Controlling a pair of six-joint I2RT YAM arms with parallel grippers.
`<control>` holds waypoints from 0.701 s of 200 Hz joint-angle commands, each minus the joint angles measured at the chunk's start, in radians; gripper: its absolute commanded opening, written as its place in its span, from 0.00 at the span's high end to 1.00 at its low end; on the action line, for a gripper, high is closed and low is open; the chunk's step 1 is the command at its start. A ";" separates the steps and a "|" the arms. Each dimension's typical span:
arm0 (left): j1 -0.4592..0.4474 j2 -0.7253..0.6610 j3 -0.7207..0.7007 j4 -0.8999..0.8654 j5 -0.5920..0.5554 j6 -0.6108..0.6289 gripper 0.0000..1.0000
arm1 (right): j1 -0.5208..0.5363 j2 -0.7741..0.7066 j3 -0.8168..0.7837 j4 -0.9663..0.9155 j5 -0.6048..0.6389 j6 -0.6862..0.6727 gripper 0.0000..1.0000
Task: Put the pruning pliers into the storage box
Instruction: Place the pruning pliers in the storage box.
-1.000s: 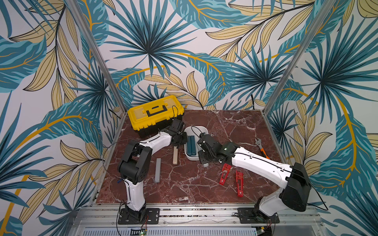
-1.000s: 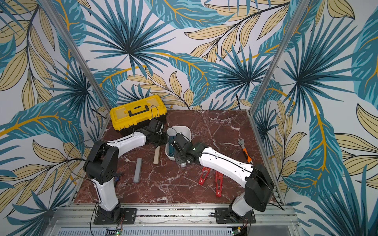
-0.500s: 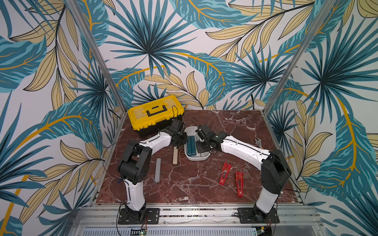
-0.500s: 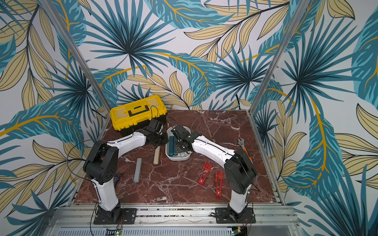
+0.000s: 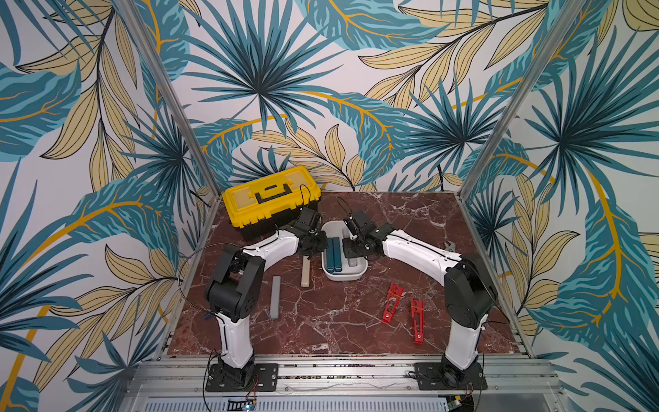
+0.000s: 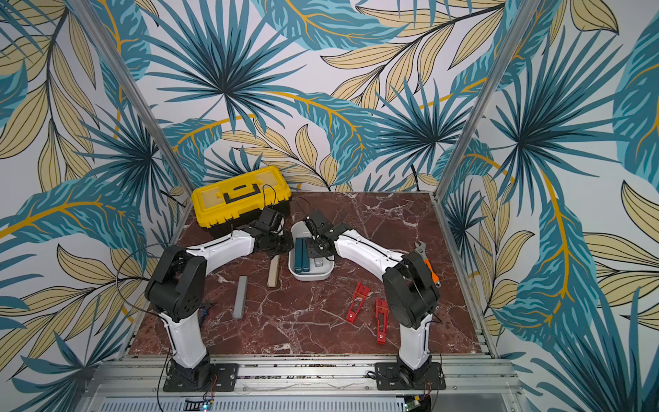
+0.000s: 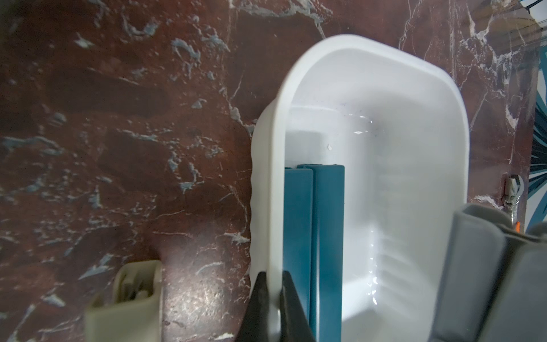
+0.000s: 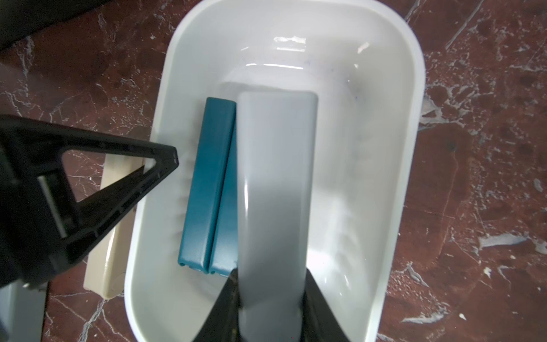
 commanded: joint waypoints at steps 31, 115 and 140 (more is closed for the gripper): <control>0.005 -0.038 -0.018 0.027 0.021 0.000 0.98 | -0.005 0.040 0.009 0.044 -0.023 0.034 0.98; 0.006 -0.038 -0.028 0.039 0.036 -0.002 0.99 | -0.009 0.079 0.010 0.058 -0.038 0.052 0.99; 0.005 -0.040 -0.031 0.043 0.040 -0.001 0.99 | -0.010 0.084 0.010 0.051 -0.034 0.058 0.99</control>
